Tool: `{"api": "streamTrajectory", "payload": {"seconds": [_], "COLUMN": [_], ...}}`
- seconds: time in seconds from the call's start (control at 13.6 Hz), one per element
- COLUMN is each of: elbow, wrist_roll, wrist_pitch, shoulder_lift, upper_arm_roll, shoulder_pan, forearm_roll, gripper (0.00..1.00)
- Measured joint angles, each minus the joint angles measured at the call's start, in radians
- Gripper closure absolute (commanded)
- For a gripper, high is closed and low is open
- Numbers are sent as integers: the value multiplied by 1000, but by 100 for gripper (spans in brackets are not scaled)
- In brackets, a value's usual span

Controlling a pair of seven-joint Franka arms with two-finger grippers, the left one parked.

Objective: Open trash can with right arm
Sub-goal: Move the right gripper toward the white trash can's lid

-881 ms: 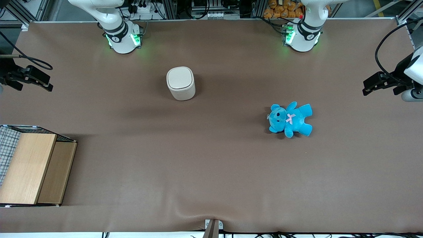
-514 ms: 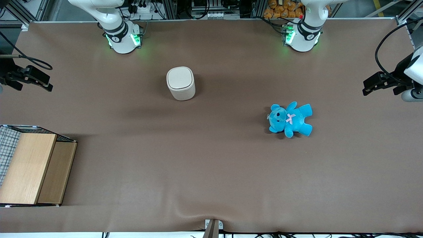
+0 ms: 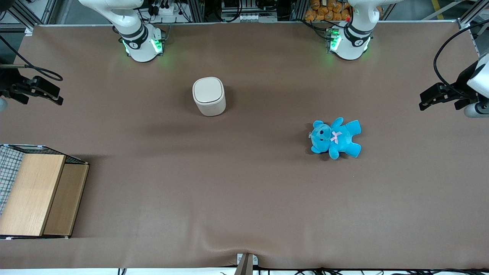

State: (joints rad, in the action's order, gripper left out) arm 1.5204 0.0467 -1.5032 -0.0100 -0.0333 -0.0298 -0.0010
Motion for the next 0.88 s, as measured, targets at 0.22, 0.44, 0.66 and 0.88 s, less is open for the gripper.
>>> {"api": "streamTrajectory", "payload": {"seconds": [0.22, 0.44, 0.66, 0.88], "elbow": [21, 41, 70, 84], "wrist_roll": [5, 32, 86, 137], "wrist_pitch": [19, 34, 43, 63], "shoulder_lift": [-1, -1, -1, 0], "upper_arm_roll": [-6, -12, -29, -91], "shoulder_pan": [13, 34, 57, 71], "forearm_roll": [3, 32, 63, 66], "gripper": [0, 1, 20, 44]}}
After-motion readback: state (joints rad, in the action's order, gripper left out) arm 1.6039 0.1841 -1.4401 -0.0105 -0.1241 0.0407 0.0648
